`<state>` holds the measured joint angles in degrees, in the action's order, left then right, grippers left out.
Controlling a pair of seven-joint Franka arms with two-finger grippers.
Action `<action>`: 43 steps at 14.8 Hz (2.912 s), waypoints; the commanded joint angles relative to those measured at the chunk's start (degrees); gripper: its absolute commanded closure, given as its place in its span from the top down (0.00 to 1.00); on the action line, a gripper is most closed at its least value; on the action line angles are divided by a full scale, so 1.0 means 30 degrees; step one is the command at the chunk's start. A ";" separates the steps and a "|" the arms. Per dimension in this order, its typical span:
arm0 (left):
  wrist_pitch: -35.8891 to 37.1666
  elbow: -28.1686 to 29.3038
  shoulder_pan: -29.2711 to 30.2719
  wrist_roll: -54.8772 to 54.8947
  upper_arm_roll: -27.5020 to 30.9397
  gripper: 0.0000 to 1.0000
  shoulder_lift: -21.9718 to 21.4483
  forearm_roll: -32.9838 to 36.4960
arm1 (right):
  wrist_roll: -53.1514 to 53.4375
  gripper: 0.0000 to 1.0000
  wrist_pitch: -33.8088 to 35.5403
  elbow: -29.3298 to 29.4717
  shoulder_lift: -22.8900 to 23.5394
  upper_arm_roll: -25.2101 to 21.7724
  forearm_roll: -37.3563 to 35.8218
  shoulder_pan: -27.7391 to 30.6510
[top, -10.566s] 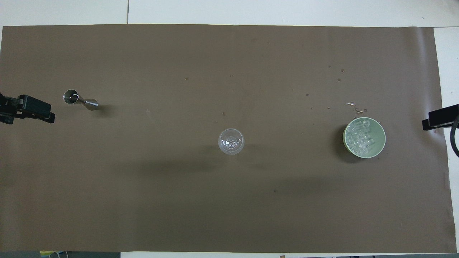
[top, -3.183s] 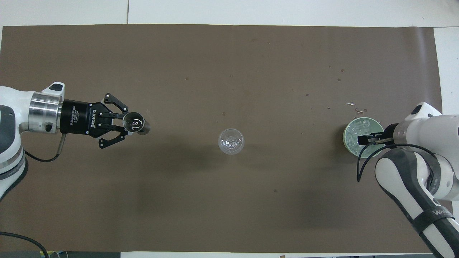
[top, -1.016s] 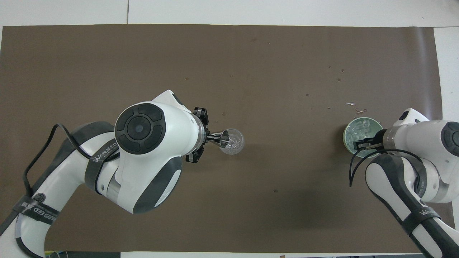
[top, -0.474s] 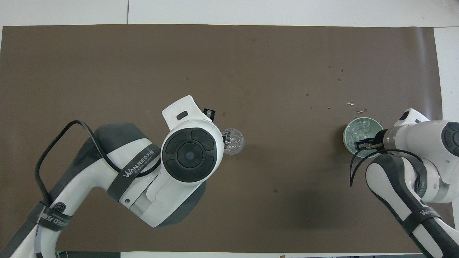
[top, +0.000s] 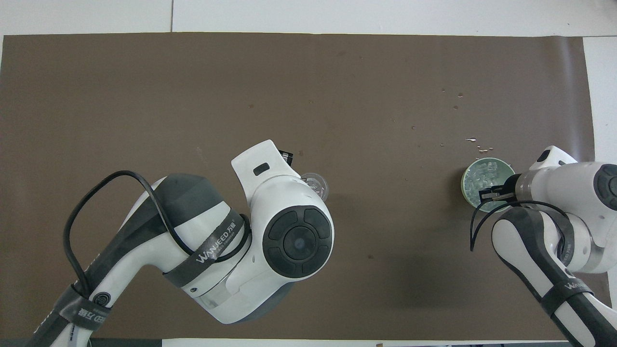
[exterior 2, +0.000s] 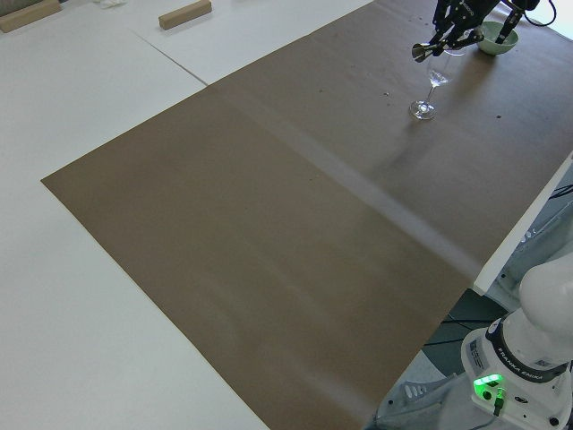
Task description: Pour wine and add ice with both arms
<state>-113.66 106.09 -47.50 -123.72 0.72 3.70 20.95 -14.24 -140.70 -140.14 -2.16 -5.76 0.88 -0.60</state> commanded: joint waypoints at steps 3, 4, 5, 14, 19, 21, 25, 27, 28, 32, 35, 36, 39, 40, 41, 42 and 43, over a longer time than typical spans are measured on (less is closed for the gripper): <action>0.0681 -0.0354 -0.0748 -0.0389 0.0230 0.00 -0.0063 0.1042 | -0.0526 0.14 -0.0443 -0.0454 -0.0334 0.0103 0.0146 0.0200; 0.0710 -0.0354 -0.0748 -0.0418 0.0230 0.00 -0.0063 0.0984 | -0.0526 0.10 -0.0443 -0.0425 -0.0334 0.0103 0.0146 0.0200; 0.0739 -0.0354 -0.0690 -0.0535 0.0230 0.00 -0.0063 0.0868 | -0.0497 0.08 -0.0443 -0.0367 -0.0334 0.0103 0.0146 0.0171; -0.2952 -0.0443 0.3171 0.2290 0.0464 0.00 0.0172 -0.8609 | 0.2013 0.03 0.6518 0.6069 -0.0245 0.0249 0.0146 -0.1756; -0.2719 0.1661 0.7943 1.1867 0.0464 0.00 -0.0586 -1.8041 | 0.9831 0.03 1.0068 1.1518 0.0864 0.0249 0.1690 -0.6502; -0.2718 0.2834 0.9730 1.4918 0.0464 0.00 -0.1114 -2.1499 | 1.2264 0.02 1.0774 1.3628 0.1538 0.0279 0.2400 -0.8052; -0.0150 0.3396 1.3831 1.9722 0.0464 0.00 -0.0361 -2.7041 | 1.6167 0.01 0.9962 1.4781 0.2186 0.0279 0.2402 -1.1131; 0.1523 0.3279 1.5679 2.2043 0.0464 0.00 0.0490 -2.8366 | 1.7340 0.02 0.9606 1.4634 0.2418 0.0279 0.2344 -1.2595; 0.2110 0.3220 1.6790 2.2603 0.0464 0.00 0.1074 -2.8952 | 1.7548 0.02 0.9606 1.4489 0.2449 0.0279 0.2169 -1.3096; 0.5422 0.2021 2.0018 2.6029 0.0464 0.00 0.4267 -3.1416 | 1.7609 0.03 0.9256 1.2881 0.2362 0.0279 0.1963 -1.3890; 0.5777 0.1141 2.1660 2.6300 0.0435 0.00 0.5794 -3.1942 | 1.7579 0.03 0.8233 1.1944 0.2128 0.0279 0.1933 -1.3862; 0.6184 0.1198 2.2273 2.6300 0.0435 0.00 0.6116 -3.2439 | 1.7551 0.03 0.7852 1.1591 0.2011 0.0279 0.1933 -1.3833; 0.6804 0.1228 2.3157 2.7965 0.0435 0.00 0.7347 -3.2883 | 1.7463 0.03 0.7320 1.1470 0.2010 0.0279 0.1933 -1.3775; 0.6775 0.1199 2.3187 2.8086 0.0464 0.00 0.7640 -3.3028 | 1.7404 0.03 0.7291 1.1441 0.2010 0.0279 0.1933 -1.3745; 0.6658 0.1169 2.3217 2.8174 0.0464 0.00 0.7904 -3.3320 | 1.7404 0.04 0.7262 1.1412 0.2010 0.0279 0.1933 -1.3658; 0.6570 0.1140 2.3217 2.8378 0.0493 0.00 0.8167 -3.3584 | 1.7404 0.05 0.7117 1.1382 0.2010 0.0279 0.1933 -1.3628; 0.6569 0.1111 2.3217 2.8496 0.0464 0.00 0.8402 -3.3674 | 1.7404 0.06 0.7057 1.1353 0.2010 0.0279 0.1933 -1.3599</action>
<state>-94.82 110.91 21.68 -39.36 2.67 26.80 -78.27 38.44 -118.13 -103.95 5.54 -4.92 7.28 -41.77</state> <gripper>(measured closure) 0.780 0.762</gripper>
